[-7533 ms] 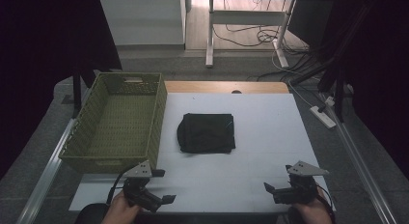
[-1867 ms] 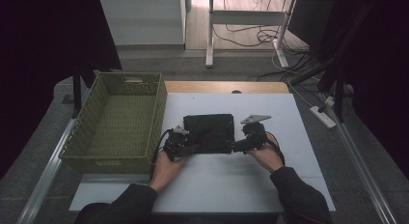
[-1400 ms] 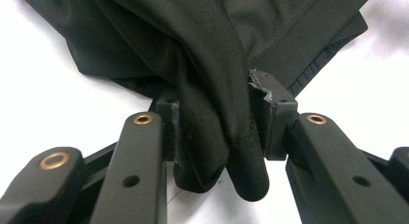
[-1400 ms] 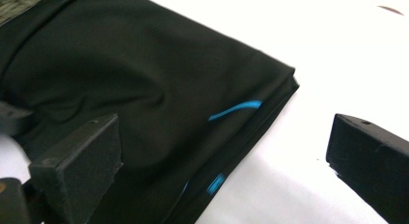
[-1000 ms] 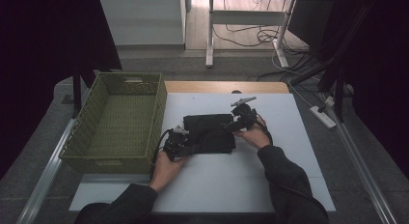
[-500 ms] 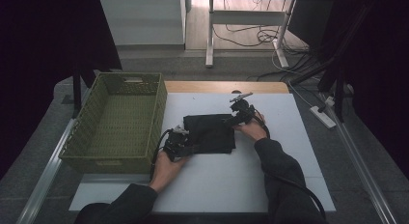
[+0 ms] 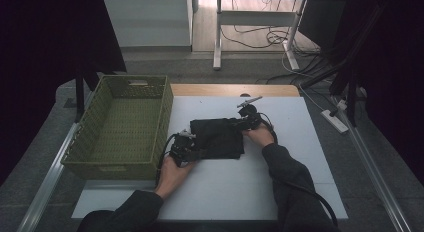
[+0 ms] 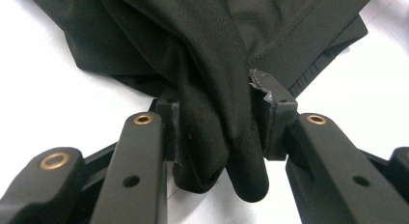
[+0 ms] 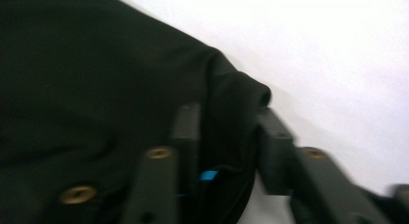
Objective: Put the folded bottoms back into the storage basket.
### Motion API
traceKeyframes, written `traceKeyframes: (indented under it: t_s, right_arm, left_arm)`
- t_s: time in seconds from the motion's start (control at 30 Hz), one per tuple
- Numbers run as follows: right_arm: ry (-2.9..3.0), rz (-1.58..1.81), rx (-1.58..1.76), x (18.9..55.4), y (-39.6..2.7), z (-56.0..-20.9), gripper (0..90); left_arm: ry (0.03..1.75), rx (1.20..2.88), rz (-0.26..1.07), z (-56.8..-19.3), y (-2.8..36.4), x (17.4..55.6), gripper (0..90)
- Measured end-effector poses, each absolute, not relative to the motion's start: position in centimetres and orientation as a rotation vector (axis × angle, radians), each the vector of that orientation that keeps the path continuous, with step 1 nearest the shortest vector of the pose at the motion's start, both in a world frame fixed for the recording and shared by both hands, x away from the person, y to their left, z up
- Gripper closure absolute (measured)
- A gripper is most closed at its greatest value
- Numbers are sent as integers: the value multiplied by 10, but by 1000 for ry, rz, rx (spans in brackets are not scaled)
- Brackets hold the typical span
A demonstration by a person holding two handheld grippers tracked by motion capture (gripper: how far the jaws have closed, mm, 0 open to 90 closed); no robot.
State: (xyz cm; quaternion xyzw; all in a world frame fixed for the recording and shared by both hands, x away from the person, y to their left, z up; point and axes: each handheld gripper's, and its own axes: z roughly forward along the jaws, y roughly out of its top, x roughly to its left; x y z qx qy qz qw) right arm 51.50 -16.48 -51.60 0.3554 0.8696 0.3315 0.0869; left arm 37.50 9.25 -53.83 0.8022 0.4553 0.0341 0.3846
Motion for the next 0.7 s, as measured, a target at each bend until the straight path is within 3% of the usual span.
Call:
traceKeyframes:
  t_s: [0.07,0.17,0.7]
  right_arm:
    - [2602,980,1008,513,-163,-514,775]
    - [2599,958,938,510,-162,-512,799]
    - [2584,1036,894,491,-177,-477,806]
  left_arm:
    - [1170,2029,69,-538,93,376,645]
    - [1185,2010,45,-537,94,376,690]
    - [1120,2009,-7,-512,88,372,725]
